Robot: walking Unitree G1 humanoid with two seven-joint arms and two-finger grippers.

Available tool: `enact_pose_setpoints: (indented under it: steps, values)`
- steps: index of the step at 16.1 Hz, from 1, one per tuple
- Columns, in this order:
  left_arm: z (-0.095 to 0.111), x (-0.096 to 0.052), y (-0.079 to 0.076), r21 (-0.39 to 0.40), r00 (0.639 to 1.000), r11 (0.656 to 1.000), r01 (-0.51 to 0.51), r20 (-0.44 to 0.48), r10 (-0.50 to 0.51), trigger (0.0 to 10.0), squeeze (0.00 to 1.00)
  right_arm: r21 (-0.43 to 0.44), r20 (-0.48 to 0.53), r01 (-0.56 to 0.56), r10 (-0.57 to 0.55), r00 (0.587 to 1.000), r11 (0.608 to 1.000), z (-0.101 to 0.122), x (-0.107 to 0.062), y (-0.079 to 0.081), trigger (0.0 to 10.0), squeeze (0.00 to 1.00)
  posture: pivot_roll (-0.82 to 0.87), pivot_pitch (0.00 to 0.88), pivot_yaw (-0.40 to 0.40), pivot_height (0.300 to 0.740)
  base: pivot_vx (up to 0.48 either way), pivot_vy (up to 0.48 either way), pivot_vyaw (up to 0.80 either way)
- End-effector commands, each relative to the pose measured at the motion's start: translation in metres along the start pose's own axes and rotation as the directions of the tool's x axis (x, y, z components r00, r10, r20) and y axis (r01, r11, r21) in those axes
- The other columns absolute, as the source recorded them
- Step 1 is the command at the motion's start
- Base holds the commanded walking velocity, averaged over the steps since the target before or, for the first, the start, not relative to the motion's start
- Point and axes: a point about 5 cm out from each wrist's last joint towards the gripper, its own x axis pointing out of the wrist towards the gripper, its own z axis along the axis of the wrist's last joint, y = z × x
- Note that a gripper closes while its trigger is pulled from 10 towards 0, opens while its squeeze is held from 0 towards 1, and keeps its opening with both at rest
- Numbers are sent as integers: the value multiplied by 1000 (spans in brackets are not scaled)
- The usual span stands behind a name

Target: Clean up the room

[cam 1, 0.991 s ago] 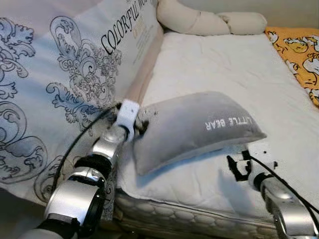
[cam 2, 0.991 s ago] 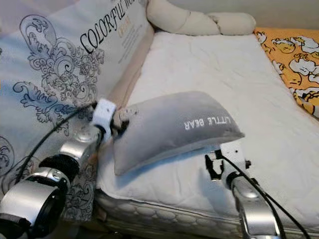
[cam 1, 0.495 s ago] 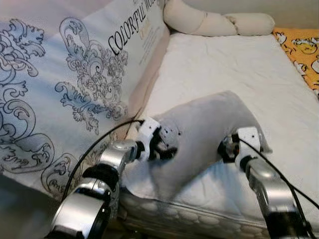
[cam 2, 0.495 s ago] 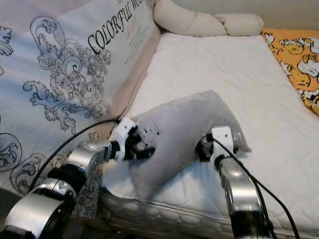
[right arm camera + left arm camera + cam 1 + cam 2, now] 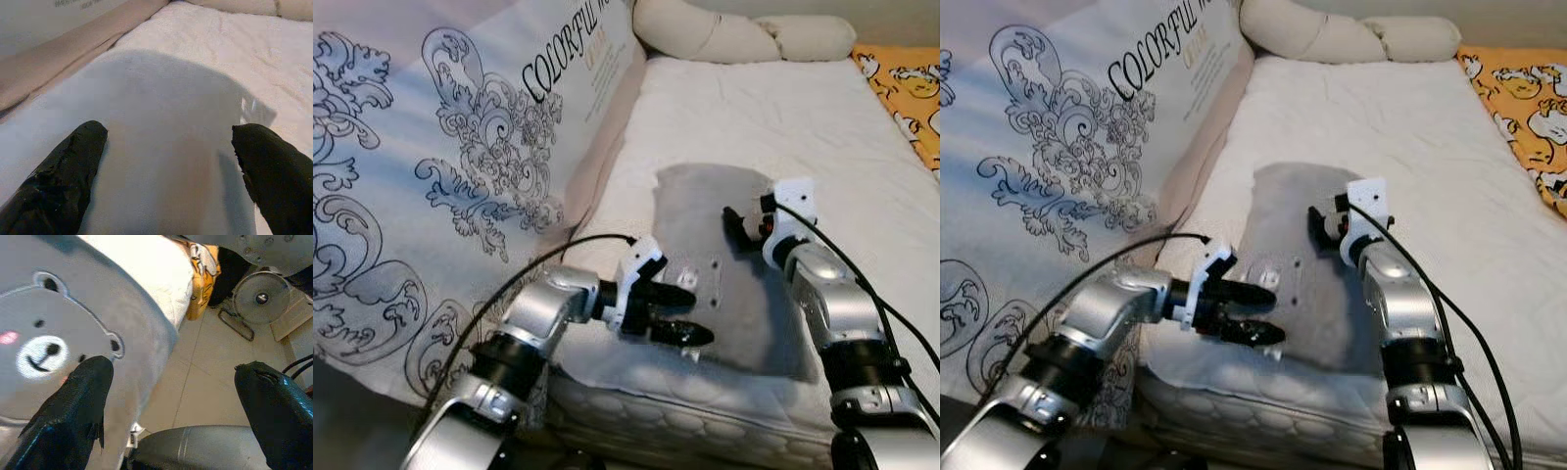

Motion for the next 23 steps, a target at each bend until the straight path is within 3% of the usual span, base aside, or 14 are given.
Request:
enact_pose_setpoints:
  steps: [1,6,7,8,9,12,14,15,16,18,20,21,22,23]
  values:
    - [0,-4,1,19,999,999,-41,-1,41,10000,0,-5,-31,-8,8,999,1000,-9,-5,0,10000,0,-55,0,62,740,0,0,0]
    - [42,-28,10,-2,953,987,-161,260,156,10000,0,81,-27,115,-113,993,990,-26,-32,-28,10000,0,-72,0,83,740,0,0,0]
    - [45,-29,24,-32,920,964,-265,290,262,10000,4,125,-15,132,-131,991,983,-27,-37,-35,10000,361,-87,0,96,740,0,0,0]
    - [45,-28,32,-56,894,941,-335,295,336,10000,749,153,-7,142,-143,990,978,-28,-39,-40,10000,933,-93,0,101,740,0,0,0]
    - [39,-24,47,-106,844,889,-446,279,457,10000,1000,234,12,161,-168,986,959,-29,-40,-50,10000,1000,-122,0,120,740,0,0,0]
    - [18,-4,60,-216,765,795,-567,219,605,10000,1000,384,-31,199,-202,979,902,-42,-40,-65,10000,1000,-149,0,133,740,0,0,0]
    - [13,5,60,-268,757,787,-556,229,613,10000,1000,448,-50,175,-170,984,877,-50,-40,-64,10000,1000,-152,0,132,740,0,0,0]
    - [8,11,62,-500,680,722,-479,310,665,10000,1000,577,-89,113,-75,993,809,-72,-40,-53,10000,1000,-174,0,139,740,0,0,0]
    - [7,15,62,-613,648,688,-389,348,677,10000,1000,645,-106,86,-22,994,759,-84,-40,-45,10000,1000,-176,0,141,740,0,0,0]
    - [0,29,54,-660,703,700,-272,360,613,10000,1000,731,-123,46,65,990,681,-97,-41,-30,10000,1000,-173,0,143,740,0,0,0]
    - [-16,56,36,-605,821,762,-231,299,487,10000,906,762,-112,-28,174,978,647,-102,-40,-5,10000,1000,-167,0,144,740,0,0,0]
    - [-25,64,32,-576,853,772,-270,229,469,10000,510,758,-116,-44,200,973,650,-102,-39,3,10000,1000,-167,0,146,740,0,0,0]
    - [-43,71,30,-532,849,739,-414,66,524,0,0,752,-106,-65,219,970,656,-100,-36,11,10000,0,-168,0,147,740,0,0,0]
    - [-49,73,29,-505,836,730,-461,27,547,0,0,747,-106,-67,218,970,662,-98,-33,15,10000,0,-171,0,151,740,0,0,0]
